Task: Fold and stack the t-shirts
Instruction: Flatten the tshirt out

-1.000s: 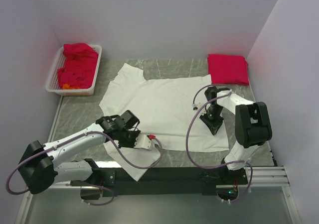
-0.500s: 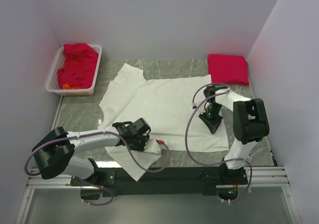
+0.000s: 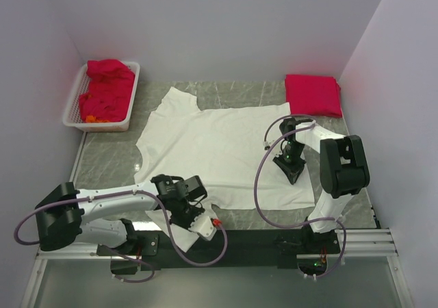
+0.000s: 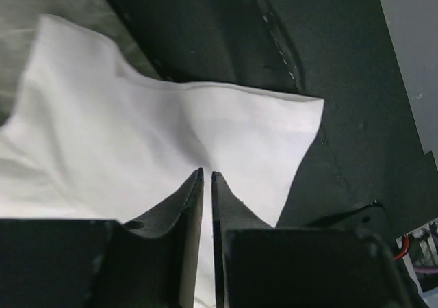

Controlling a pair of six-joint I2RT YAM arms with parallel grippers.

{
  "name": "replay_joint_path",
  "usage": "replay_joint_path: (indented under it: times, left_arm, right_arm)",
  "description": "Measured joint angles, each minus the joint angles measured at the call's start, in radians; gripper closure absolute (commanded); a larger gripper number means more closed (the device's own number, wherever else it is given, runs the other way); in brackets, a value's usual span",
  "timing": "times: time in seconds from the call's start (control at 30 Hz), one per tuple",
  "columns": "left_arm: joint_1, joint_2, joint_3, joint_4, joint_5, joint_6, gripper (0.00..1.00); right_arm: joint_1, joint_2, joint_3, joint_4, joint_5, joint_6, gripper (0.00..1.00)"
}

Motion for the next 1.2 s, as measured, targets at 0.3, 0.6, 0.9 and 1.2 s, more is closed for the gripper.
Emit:
replay_joint_path:
  times: [0.3,0.6,0.9,1.2]
  left_arm:
    - [0.133,-0.009,0.023,0.129,-0.074,-0.051,0.83]
    - [0.141,0.114,-0.021,0.322,-0.189,-0.049,0.83]
    - [0.089,0.105,-0.005,0.143,-0.028,0.070,0.84]
    - [0.052,0.090,0.005,-0.054,0.097,0.087,0.76]
  right_arm:
    - [0.000,0.000,0.000,-0.005,-0.005,-0.001,0.81]
    - [0.000,0.002,0.006,-0.009,-0.007,0.000,0.81]
    - [0.000,0.013,0.006,-0.016,-0.007,-0.010,0.80]
    - [0.000,0.006,-0.050,-0.037,-0.012,-0.054,0.80]
